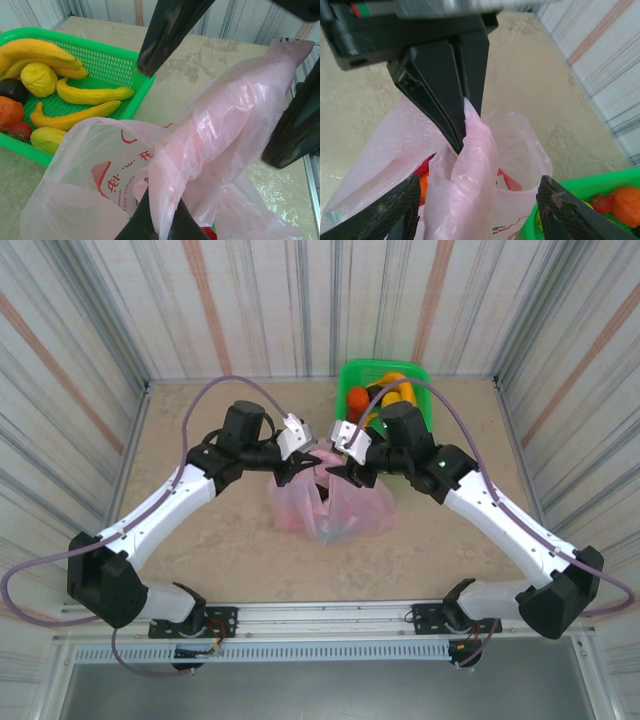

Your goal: Place the fake fruits into the plastic bag and tie a complex knot

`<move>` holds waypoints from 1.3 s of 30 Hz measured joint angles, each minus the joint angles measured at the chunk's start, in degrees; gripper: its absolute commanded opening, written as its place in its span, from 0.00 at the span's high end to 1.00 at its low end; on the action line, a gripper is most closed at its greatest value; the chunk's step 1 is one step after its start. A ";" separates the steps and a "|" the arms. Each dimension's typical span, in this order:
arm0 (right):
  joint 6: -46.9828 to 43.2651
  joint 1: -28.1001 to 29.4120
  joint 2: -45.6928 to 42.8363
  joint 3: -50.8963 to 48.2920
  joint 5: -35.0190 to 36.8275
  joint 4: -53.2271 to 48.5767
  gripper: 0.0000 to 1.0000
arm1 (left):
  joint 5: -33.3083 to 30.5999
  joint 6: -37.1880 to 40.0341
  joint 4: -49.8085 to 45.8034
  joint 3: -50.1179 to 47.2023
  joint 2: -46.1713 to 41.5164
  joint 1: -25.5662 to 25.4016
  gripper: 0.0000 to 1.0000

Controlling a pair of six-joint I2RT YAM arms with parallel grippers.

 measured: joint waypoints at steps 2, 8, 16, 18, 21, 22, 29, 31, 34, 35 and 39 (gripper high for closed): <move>0.02 0.00 1.44 0.02 0.00 -0.13 0.39 | -0.02 0.00 -0.02 0.00 0.00 0.00 0.96; 0.63 0.00 3.15 0.00 -0.22 -0.02 0.55 | 0.00 0.02 -0.02 0.00 -0.02 0.00 0.96; 2.10 0.37 5.25 0.00 -1.27 -0.31 1.00 | -0.70 0.15 -0.09 0.00 -0.44 0.02 0.60; 2.10 0.37 5.25 0.00 -1.27 -0.28 1.00 | -1.25 0.09 -0.28 0.00 -1.25 0.02 0.54; 2.19 0.37 5.16 0.00 -1.25 -0.20 1.00 | -1.68 -0.39 -0.07 -0.26 -3.21 0.44 0.45; 2.21 0.37 5.11 0.00 -1.25 -0.07 1.00 | -1.86 -0.59 0.24 -0.83 -4.20 0.79 0.43; 3.28 0.37 3.87 -0.94 -0.48 2.19 1.00 | -2.82 -1.97 0.46 -4.83 -6.03 2.67 0.61; 3.30 0.37 3.61 -1.14 0.68 2.84 1.00 | -2.95 -2.29 0.04 -4.85 -5.27 2.67 0.70; 3.28 0.37 3.17 -1.51 3.34 4.22 1.00 | -2.73 -2.64 -0.66 -4.83 -4.66 2.67 0.85; 3.28 0.37 2.95 -1.75 4.09 4.87 1.00 | -2.58 -2.91 -0.70 -4.83 -4.63 2.67 0.89; 3.21 0.90 1.73 -3.50 7.56 8.35 1.00 | -0.96 -3.65 -0.63 -4.83 -4.63 2.67 0.98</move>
